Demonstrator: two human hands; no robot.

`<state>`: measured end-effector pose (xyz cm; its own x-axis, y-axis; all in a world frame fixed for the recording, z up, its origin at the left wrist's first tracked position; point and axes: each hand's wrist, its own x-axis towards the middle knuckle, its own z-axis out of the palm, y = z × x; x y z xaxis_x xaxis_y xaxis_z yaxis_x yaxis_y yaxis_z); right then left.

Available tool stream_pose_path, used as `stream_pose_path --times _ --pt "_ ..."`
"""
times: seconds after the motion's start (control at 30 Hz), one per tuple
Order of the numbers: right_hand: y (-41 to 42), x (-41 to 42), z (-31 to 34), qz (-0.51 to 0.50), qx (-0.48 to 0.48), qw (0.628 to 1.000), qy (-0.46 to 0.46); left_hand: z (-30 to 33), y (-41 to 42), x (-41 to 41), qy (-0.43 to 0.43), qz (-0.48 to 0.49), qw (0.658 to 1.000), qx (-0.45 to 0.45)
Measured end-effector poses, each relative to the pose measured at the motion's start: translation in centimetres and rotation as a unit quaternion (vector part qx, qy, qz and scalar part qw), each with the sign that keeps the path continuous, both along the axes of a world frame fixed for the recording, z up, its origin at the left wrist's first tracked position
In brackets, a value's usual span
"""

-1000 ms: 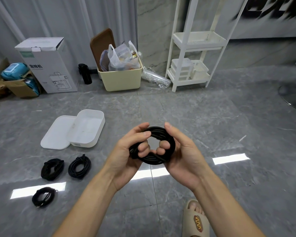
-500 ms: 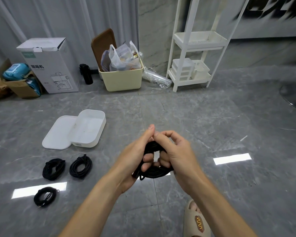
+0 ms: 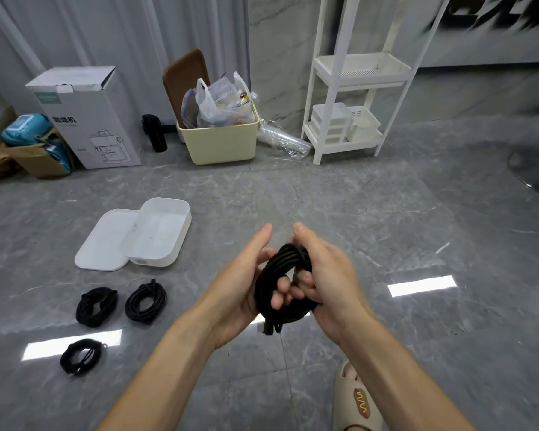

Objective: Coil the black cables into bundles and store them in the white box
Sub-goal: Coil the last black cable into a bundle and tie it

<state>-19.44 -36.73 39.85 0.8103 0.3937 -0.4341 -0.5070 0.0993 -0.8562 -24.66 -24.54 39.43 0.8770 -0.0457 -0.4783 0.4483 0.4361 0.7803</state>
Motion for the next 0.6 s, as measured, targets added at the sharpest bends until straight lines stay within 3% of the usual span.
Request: stream_pose_path --times 0.1,0.23,0.6 --pt "0.16 -0.31 0.11 0.056 -0.037 0.998 -0.020 0.06 -0.05 -0.07 0.013 -0.023 1.000 0.008" --pt "0.25 -0.24 0.27 0.082 -0.059 0.995 -0.021 -0.04 -0.19 -0.16 0.018 0.026 0.999 0.033" --pt "0.59 0.02 0.29 0.060 0.008 0.998 0.016 0.07 0.04 -0.05 -0.026 0.053 0.997 0.056"
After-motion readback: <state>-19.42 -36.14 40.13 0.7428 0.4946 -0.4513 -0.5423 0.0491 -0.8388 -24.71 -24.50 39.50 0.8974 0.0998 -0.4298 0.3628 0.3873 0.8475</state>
